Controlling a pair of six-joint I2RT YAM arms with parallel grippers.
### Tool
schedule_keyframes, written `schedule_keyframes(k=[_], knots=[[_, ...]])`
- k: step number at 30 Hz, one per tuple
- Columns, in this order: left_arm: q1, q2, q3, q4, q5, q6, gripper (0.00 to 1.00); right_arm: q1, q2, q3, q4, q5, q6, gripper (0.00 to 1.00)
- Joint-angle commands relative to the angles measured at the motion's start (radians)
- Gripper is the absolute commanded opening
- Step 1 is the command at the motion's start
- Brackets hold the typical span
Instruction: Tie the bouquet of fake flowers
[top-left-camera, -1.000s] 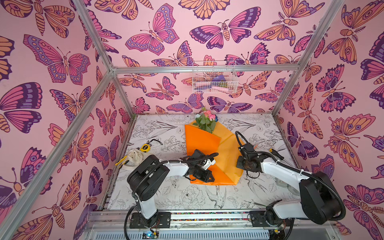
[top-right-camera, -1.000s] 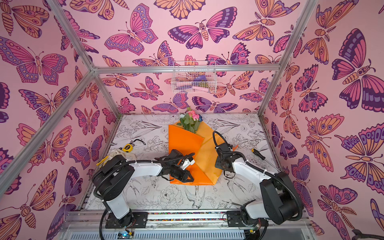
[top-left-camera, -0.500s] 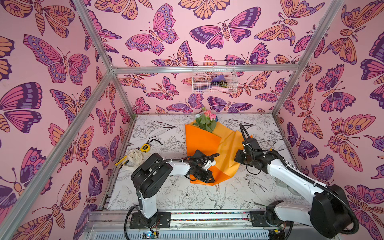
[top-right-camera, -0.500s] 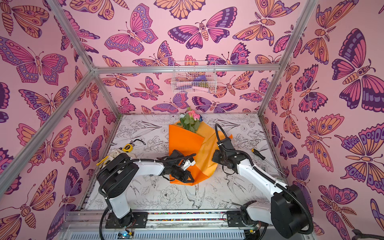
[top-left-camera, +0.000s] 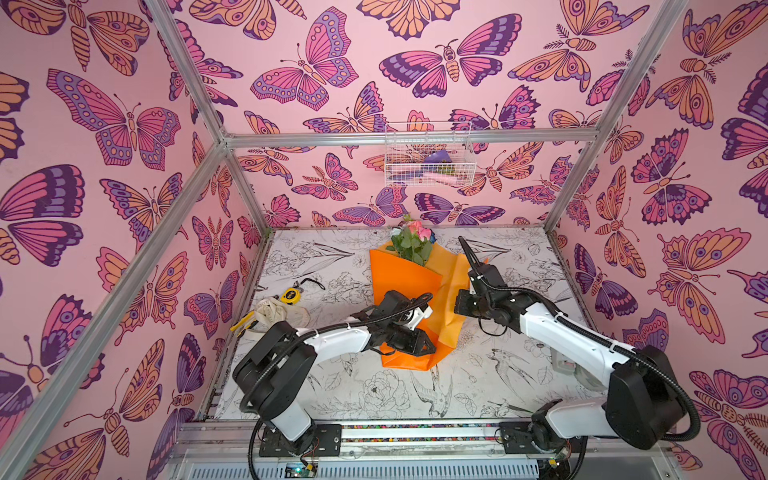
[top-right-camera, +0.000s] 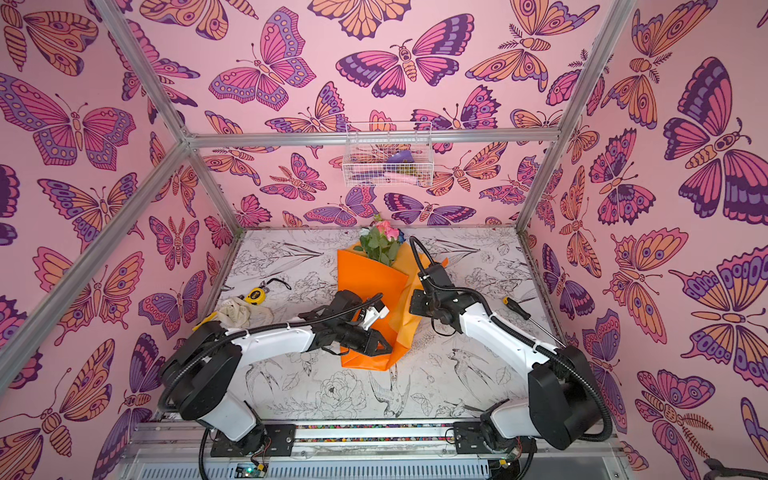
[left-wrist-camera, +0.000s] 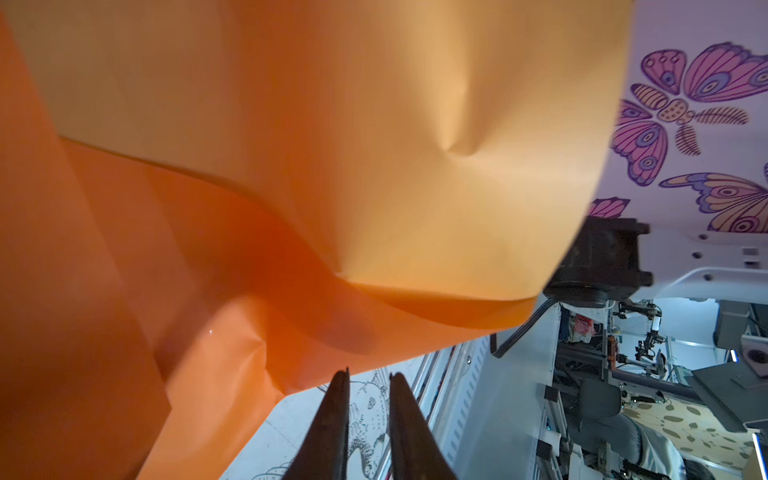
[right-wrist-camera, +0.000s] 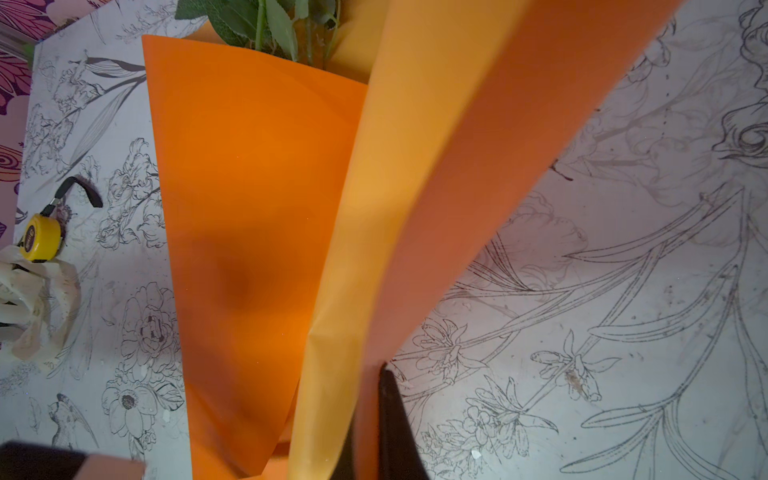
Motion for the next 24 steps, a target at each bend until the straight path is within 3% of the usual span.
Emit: schedule_keyframes(k=[1, 4, 7, 16, 24], knots=[[0.029, -0.051, -0.017, -0.036, -0.102, -0.077, 0.19, 0.009, 0.013, 0.05, -0.008, -0.01, -0.03, 0.0], [0.052, -0.084, -0.049, -0.051, -0.23, -0.11, 0.19, 0.012, 0.022, 0.063, -0.013, -0.011, -0.038, 0.0], [0.073, -0.067, -0.075, -0.042, -0.275, -0.128, 0.17, 0.021, 0.036, 0.081, -0.02, -0.009, -0.048, 0.0], [0.077, 0.073, -0.107, 0.127, -0.202, -0.203, 0.1, 0.078, 0.125, 0.185, -0.05, 0.003, -0.093, 0.0], [0.077, 0.109, -0.134, 0.165, -0.194, -0.217, 0.08, 0.152, 0.292, 0.336, -0.062, -0.016, -0.123, 0.0]])
